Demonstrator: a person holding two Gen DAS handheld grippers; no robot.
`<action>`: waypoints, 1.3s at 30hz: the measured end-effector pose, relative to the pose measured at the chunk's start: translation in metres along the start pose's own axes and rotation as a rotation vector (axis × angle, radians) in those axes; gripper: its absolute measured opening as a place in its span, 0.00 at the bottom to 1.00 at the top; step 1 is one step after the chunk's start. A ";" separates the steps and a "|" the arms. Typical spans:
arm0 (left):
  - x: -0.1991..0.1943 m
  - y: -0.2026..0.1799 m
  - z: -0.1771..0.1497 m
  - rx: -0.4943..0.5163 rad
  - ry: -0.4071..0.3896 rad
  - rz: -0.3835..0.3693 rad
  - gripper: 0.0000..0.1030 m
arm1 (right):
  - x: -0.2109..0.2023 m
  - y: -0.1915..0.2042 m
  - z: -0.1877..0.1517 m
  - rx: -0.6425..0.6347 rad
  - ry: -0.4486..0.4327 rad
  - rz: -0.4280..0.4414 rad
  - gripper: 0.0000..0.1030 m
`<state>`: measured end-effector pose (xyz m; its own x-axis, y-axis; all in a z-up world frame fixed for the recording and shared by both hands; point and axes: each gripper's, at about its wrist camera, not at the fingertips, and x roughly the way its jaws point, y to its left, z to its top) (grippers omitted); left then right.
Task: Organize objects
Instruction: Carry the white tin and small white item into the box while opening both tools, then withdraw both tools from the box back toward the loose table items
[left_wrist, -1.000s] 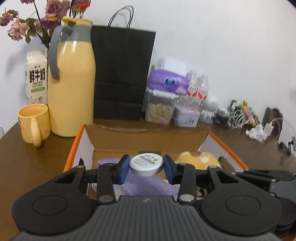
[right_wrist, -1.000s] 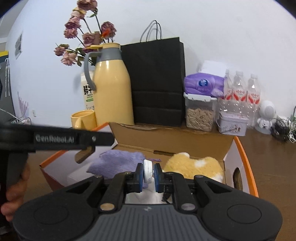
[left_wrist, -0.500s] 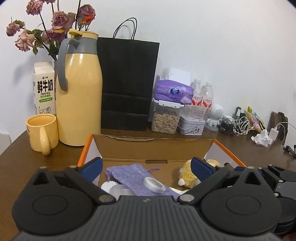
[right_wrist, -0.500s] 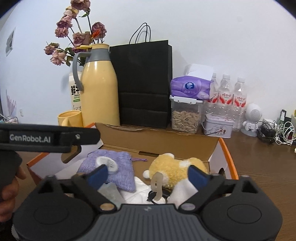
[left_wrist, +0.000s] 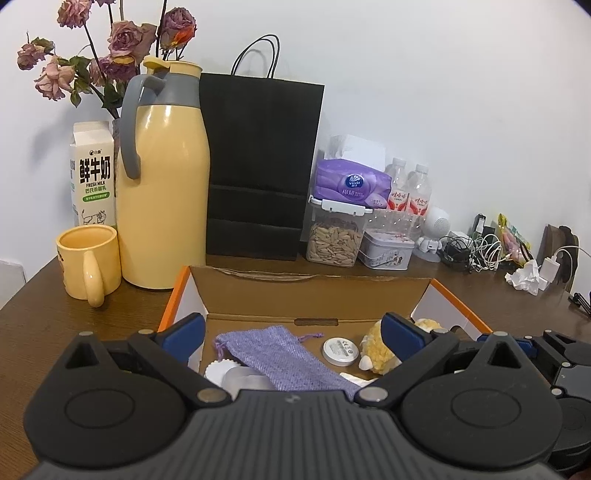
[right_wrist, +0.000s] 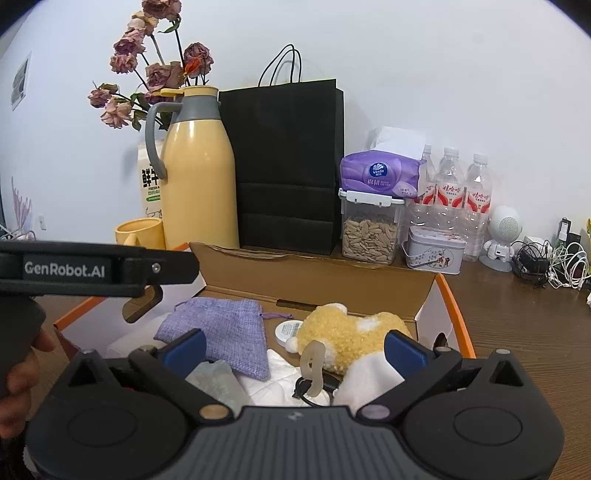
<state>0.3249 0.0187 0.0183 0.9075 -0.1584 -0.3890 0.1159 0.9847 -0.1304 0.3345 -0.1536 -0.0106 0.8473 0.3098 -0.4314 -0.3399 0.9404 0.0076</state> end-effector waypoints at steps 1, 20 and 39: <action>-0.001 0.000 0.000 0.001 -0.002 0.001 1.00 | -0.001 0.000 0.000 0.000 -0.002 -0.001 1.00; -0.055 0.003 -0.003 -0.010 -0.053 0.030 1.00 | -0.042 -0.001 -0.004 -0.027 -0.045 0.002 1.00; -0.104 0.020 -0.026 -0.020 -0.015 0.097 1.00 | -0.092 -0.006 -0.032 -0.046 -0.011 -0.001 1.00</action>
<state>0.2226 0.0532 0.0319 0.9202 -0.0613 -0.3867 0.0194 0.9936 -0.1113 0.2451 -0.1923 -0.0001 0.8522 0.3103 -0.4212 -0.3570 0.9335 -0.0346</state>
